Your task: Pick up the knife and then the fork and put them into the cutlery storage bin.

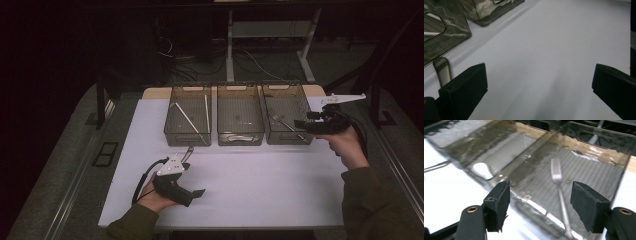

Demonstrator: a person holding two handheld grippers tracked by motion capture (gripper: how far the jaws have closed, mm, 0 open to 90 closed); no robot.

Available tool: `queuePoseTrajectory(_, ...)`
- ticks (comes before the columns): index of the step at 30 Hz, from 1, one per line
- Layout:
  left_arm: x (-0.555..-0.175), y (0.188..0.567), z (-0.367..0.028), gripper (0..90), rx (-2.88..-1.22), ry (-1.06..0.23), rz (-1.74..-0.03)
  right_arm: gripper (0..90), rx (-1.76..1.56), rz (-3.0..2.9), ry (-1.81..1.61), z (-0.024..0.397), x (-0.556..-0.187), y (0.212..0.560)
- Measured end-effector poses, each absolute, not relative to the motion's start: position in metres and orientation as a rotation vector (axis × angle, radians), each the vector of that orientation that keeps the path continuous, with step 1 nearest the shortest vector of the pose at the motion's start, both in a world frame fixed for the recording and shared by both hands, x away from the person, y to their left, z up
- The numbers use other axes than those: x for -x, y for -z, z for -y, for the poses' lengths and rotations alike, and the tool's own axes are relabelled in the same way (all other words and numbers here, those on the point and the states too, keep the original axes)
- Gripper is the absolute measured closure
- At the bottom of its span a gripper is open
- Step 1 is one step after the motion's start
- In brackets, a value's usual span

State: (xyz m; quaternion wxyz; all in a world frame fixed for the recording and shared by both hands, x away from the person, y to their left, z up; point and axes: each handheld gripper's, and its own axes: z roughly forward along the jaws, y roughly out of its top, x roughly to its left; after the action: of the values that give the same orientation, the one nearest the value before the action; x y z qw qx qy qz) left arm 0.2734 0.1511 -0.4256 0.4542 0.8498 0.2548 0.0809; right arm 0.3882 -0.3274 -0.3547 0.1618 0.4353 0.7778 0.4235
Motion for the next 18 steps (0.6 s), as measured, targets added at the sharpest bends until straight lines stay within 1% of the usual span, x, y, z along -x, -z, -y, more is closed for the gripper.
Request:
queuePoseTrajectory(8,-0.275,0.424,-0.154,0.9,-2.109,-0.215,-0.657,28.9,-1.127,-2.226,-1.299,0.316,-0.338,0.361)
queuePoseTrajectory(11,-0.277,0.423,-0.157,6.6,-2.109,-0.229,-0.682,28.3,-1.115,-2.249,-1.335,0.312,-0.323,0.369)
queuePoseTrajectory(13,-0.279,0.421,-0.160,13.1,-2.116,-0.237,-0.692,28.2,-1.107,-2.256,-1.330,0.307,-0.312,0.375)
queuePoseTrajectory(15,-0.281,0.419,-0.162,17.4,-2.107,-0.241,-0.718,28.2,-1.098,-2.264,-1.333,0.305,-0.303,0.381)
queuePoseTrajectory(18,-0.285,0.417,-0.166,29.9,-2.105,-0.252,-0.737,28.0,-1.094,-2.278,-1.351,0.303,-0.288,0.393)
